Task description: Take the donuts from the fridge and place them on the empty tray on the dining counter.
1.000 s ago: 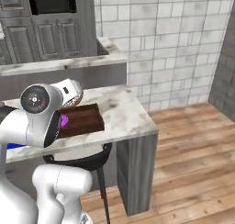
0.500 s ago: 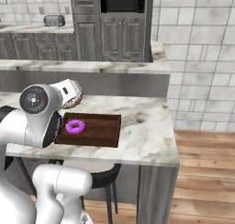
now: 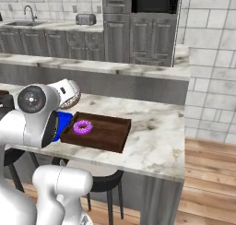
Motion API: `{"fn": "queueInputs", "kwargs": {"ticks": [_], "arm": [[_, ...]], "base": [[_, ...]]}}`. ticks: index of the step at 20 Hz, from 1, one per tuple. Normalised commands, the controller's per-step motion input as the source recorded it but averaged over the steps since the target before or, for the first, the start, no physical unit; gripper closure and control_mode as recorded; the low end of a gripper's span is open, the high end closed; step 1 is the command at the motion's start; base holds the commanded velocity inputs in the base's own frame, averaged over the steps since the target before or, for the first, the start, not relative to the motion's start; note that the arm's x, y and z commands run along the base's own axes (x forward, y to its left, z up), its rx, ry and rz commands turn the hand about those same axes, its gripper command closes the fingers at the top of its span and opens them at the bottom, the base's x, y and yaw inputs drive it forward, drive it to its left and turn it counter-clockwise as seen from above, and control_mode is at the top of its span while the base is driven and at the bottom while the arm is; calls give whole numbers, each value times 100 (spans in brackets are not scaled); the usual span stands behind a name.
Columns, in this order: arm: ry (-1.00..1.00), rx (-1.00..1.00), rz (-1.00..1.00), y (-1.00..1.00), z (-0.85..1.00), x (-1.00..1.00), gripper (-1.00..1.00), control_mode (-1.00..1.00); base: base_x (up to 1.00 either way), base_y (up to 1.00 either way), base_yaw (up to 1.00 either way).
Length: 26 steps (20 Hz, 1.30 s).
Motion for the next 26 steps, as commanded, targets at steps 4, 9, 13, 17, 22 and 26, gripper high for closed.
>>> {"fn": "queueInputs", "kwargs": {"ticks": [4, 9, 13, 17, 22, 26], "arm": [[0, 0, 1, 0, -1, 10, 100, -100], [18, 3, 2, -33, -25, 75, 100, -100], [26, 1, 2, -38, -41, 65, 100, -100], [12, 0, 0, -12, -49, 47, 100, -100], [5, 0, 0, 0, -58, 30, 100, -100], [3, 0, -2, 0, -67, 13, 100, -100]], "base": [[3, 0, 0], [0, 0, 0], [0, 0, 0], [0, 0, 0], [0, 0, 0], [0, 0, 0]]}}
